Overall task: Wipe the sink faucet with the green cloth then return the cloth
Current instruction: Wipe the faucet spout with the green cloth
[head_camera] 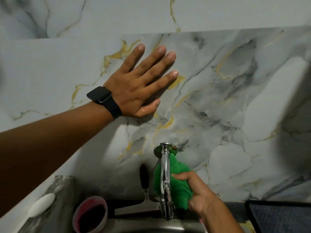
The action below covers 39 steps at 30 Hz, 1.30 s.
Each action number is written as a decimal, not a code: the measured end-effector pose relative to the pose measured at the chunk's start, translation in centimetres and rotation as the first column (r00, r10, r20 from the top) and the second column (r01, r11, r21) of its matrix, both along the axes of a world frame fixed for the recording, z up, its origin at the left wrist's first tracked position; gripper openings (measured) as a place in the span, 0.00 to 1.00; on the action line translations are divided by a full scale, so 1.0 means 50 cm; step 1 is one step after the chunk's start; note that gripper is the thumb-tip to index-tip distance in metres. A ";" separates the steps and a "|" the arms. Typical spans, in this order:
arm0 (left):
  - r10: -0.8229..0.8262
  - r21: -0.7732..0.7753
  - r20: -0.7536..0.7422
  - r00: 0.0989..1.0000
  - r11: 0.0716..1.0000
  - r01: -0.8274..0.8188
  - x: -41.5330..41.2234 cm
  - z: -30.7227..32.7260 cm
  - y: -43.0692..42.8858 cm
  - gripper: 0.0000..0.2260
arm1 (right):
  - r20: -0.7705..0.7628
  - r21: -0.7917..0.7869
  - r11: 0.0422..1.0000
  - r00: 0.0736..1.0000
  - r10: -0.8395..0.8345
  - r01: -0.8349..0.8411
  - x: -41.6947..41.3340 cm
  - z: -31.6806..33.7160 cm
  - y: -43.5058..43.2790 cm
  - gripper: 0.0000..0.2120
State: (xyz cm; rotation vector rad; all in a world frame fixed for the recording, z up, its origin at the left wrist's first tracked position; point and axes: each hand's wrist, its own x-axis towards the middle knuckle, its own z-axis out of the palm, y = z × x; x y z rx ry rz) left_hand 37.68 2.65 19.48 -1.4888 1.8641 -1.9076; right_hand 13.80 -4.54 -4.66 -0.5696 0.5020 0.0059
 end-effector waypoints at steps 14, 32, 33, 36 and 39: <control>0.013 0.002 0.038 0.999 1.000 -0.013 0.005 -0.006 -0.005 0.34 | 0.042 -0.021 0.999 0.998 -0.049 0.049 0.115 0.037 0.035 0.18; -0.054 0.012 -0.040 0.998 0.998 0.055 0.009 -0.003 -0.003 0.32 | -0.425 -0.265 -0.937 0.900 -0.099 -0.229 0.141 0.230 0.116 0.26; -0.060 0.017 -0.045 0.997 0.998 0.061 0.011 -0.005 -0.003 0.32 | -0.470 -0.235 -0.949 0.879 -0.079 -0.211 0.145 0.238 0.117 0.26; -0.064 0.016 -0.065 0.996 0.998 0.065 0.011 -0.013 0.000 0.33 | -0.351 -0.404 -0.897 0.936 -0.031 -0.181 0.113 0.221 0.122 0.20; -0.076 0.008 -0.055 0.996 0.997 0.077 0.006 -0.009 -0.006 0.32 | 0.075 -0.789 -0.613 0.987 -0.141 -0.027 0.048 0.156 0.150 0.22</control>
